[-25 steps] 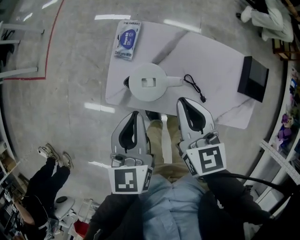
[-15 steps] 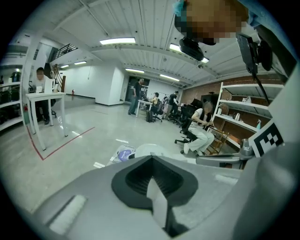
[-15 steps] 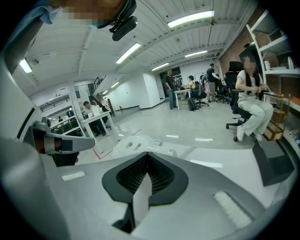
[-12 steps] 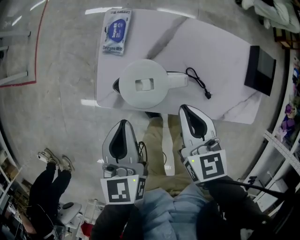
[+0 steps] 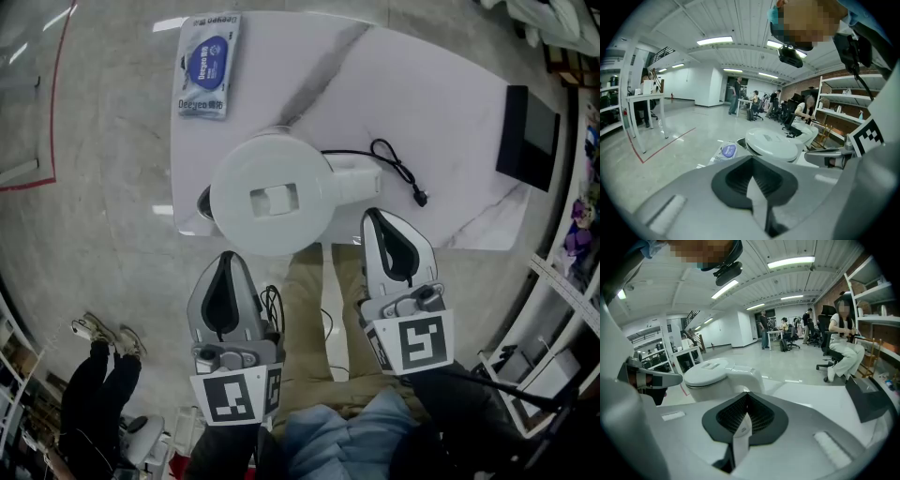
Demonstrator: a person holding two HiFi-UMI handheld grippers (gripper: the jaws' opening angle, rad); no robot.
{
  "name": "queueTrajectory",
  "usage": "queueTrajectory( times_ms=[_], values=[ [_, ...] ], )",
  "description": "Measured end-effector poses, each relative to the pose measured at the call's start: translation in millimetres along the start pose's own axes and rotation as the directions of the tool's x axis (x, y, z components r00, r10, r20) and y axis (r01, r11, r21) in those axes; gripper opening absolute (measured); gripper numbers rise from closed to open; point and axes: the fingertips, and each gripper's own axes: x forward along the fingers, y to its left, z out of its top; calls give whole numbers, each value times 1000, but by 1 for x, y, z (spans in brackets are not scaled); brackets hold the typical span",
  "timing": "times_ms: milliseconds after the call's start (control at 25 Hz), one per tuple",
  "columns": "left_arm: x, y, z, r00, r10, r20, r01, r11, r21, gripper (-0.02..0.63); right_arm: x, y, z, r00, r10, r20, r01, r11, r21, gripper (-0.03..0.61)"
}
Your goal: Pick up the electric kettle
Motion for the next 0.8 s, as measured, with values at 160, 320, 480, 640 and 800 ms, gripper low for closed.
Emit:
queueTrajectory(
  times_ms=[160,320,480,640,800],
  values=[
    [11,11,-4,1000,20,12,-20,1000,3,3,8,0,-5,1000,-14,2,14,1000,4,28],
    [17,24,-9,999,44,16,-44,999,12,3,13,0,-12,1000,-28,-3,28,1000,-3,28],
    [23,37,-11,997,76,14,-77,997,23,3,19,-2,-15,1000,-32,1,32,999,10,88],
    [29,45,-12,995,96,11,-96,995,23,60,23,-7,-19,999,-44,-10,44,999,17,169],
    [33,49,-16,995,103,4,-103,994,19,63,29,-14,-23,998,-65,-16,65,998,15,206]
  ],
)
